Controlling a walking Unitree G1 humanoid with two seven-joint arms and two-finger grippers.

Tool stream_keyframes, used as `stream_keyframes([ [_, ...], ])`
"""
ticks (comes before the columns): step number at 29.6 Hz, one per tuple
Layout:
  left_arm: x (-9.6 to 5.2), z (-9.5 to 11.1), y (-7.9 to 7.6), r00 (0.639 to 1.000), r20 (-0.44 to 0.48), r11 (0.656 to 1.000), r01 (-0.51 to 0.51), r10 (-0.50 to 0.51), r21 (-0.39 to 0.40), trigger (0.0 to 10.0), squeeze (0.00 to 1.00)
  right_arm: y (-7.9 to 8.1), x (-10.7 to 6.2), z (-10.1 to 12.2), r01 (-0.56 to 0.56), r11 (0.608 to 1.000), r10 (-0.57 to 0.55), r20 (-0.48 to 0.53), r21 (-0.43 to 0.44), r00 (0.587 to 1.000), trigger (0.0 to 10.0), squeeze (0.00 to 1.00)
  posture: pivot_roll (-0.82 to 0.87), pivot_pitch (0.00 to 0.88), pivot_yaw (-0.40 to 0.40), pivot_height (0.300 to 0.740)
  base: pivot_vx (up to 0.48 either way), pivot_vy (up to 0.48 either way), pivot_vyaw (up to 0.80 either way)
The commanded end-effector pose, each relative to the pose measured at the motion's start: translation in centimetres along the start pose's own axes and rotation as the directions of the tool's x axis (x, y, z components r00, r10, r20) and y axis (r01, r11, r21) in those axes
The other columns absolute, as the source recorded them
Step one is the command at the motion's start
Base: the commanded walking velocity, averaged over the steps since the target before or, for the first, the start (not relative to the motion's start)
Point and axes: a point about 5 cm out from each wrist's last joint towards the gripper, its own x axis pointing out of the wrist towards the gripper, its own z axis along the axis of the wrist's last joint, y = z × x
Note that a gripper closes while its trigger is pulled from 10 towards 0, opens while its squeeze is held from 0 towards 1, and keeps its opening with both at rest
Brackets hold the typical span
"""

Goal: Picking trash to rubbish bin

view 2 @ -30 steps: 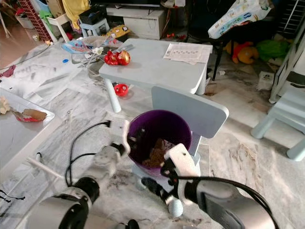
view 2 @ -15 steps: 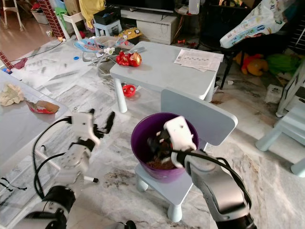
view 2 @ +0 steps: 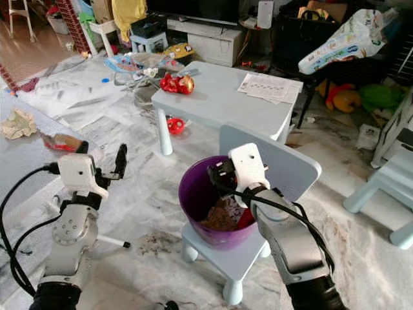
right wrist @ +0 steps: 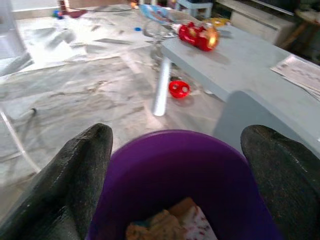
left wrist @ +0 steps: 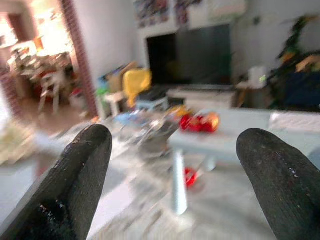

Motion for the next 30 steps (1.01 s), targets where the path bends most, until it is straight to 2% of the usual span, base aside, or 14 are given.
stream_keyframes([
  [1, -0.2, 0.4, 0.4, 1.000, -0.008, 1.000, -0.019, 0.019, 0.022, 10.0, 1.00, -0.1, 0.1, 0.2, 0.009, 1.000, -0.009, 0.017, -0.014, 1.000, 10.0, 0.49, -0.06, 0.031, 0.042, 0.740, 0.000, 0.000, 0.80],
  [3, -0.2, 0.5, 0.4, 1.000, -0.015, 0.999, -0.020, 0.020, 0.035, 10.0, 1.00, -0.1, 0.2, 0.2, 0.010, 1.000, -0.010, 0.023, -0.019, 1.000, 10.0, 0.49, -0.06, 0.031, 0.048, 0.740, 0.000, 0.000, 0.80],
  [4, -0.2, 0.6, 0.4, 1.000, -0.020, 0.999, -0.019, 0.019, 0.035, 10.0, 0.75, -0.1, 0.3, 0.2, 0.011, 1.000, -0.010, 0.024, -0.019, 1.000, 10.0, 0.50, -0.06, 0.031, 0.048, 0.740, 0.000, 0.000, 0.80],
  [5, -0.1, 0.8, 0.3, 0.999, -0.026, 0.999, -0.021, 0.022, 0.033, 10.0, 0.00, -0.1, 0.4, 0.2, 0.012, 1.000, -0.012, 0.026, -0.014, 1.000, 10.0, 0.50, -0.06, 0.031, 0.048, 0.740, 0.000, 0.000, 0.80],
  [16, 0.8, 2.1, 0.4, 0.999, -0.030, 0.999, -0.044, 0.045, 0.010, 10.0, 0.00, -0.2, 0.7, 0.1, 0.008, 1.000, -0.008, 0.040, -0.010, 0.999, 10.0, 0.49, -0.05, 0.017, 0.051, 0.740, 0.000, 0.000, 0.80],
  [30, 1.0, 2.6, 0.3, 0.998, -0.039, 0.999, -0.052, 0.053, 0.011, 10.0, 0.00, -0.2, 1.3, 0.5, -0.011, 1.000, 0.012, 0.061, -0.023, 0.998, 10.0, 0.49, -0.04, 0.000, 0.045, 0.740, 0.000, 0.000, 0.80],
])
